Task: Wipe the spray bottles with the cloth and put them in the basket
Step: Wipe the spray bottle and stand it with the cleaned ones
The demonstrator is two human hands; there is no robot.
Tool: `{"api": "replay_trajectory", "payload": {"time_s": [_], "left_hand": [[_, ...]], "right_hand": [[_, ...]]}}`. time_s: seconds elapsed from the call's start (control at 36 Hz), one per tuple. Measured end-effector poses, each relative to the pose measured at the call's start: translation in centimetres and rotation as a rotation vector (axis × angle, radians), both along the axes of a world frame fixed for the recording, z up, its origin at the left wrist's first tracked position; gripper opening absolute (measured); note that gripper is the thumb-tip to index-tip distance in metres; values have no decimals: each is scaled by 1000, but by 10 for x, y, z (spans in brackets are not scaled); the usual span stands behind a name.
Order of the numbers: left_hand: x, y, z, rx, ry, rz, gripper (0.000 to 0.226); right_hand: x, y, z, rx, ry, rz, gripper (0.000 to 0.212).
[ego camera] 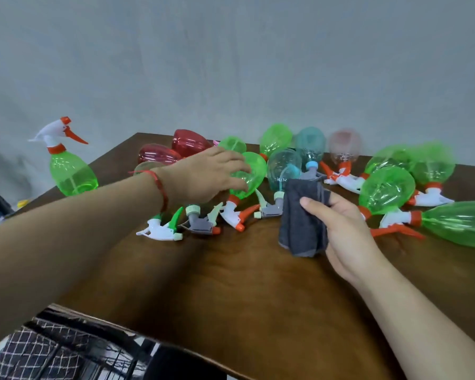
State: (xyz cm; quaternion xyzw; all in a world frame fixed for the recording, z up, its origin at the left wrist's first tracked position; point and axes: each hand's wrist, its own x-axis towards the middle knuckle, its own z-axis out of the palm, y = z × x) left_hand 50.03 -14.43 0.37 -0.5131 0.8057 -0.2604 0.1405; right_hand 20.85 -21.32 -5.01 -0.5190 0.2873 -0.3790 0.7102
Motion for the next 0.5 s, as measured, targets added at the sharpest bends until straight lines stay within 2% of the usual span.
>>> {"api": "replay_trajectory", "payload": {"time_s": [0.14, 0.22, 0.28, 0.33, 0.36, 0.42, 0.5], "left_hand": [[-2, -25, 5, 175, -280, -287, 57], [-4, -34, 6, 243, -348, -338, 53], [-5, -38, 6, 245, -319, -369, 55], [0, -41, 5, 164, -191, -402, 45], [4, -42, 4, 110, -71, -397, 34], [8, -42, 6, -2, 260, -308, 16], [4, -34, 7, -129, 850, 40, 22]], "right_hand": [[-3, -7, 2, -12, -18, -29, 21], [-6, -10, 2, -16, -23, -42, 21], [-8, -12, 3, -13, -38, -45, 22], [-9, -12, 7, 9, -86, -44, 22], [-11, -13, 9, 24, -104, -49, 22], [-13, -15, 11, 48, -136, -64, 21], [-14, -19, 13, 53, -158, -100, 21]]}}
